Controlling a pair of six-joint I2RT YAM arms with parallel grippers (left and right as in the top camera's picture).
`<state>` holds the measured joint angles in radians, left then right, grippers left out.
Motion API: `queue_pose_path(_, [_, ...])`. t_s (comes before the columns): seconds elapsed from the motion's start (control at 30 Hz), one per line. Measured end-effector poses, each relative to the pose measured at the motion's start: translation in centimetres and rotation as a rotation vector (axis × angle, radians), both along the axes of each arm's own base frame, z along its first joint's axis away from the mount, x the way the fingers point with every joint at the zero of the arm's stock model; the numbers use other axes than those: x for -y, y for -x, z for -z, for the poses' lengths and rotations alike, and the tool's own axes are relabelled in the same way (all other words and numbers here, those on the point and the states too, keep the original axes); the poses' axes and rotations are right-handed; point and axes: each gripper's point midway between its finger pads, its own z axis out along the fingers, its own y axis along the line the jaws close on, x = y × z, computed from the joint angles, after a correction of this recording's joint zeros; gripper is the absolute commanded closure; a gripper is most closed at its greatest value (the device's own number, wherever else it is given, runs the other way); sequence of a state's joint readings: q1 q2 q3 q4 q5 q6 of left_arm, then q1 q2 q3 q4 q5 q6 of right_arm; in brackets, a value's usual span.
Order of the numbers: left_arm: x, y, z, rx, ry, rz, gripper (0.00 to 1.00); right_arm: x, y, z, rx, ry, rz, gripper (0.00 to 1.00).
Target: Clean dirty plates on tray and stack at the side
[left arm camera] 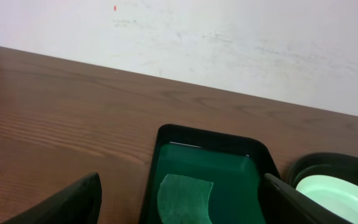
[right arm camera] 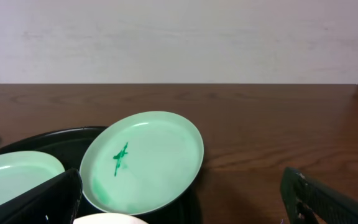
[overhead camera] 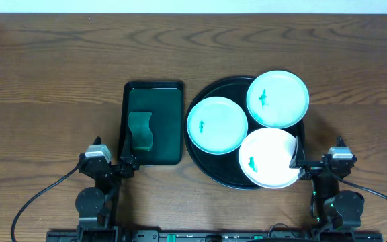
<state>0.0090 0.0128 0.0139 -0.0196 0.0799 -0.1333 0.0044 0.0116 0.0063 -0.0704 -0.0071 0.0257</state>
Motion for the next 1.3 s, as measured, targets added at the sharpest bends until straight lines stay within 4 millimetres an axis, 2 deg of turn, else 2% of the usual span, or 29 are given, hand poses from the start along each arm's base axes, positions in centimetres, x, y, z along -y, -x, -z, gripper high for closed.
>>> queue_pose_path(1.17, [-0.13, -0.01, -0.05, 0.001, 0.038, -0.012, 0.2, 0.0, 0.0, 0.0, 0.0, 0.0, 0.0, 0.01])
queue_pose_path(1.3, [0.38, 0.0, -0.08, 0.002, 0.052, 0.017, 0.2, -0.02, 0.0, 0.0, 0.0, -0.017, 0.0, 0.01])
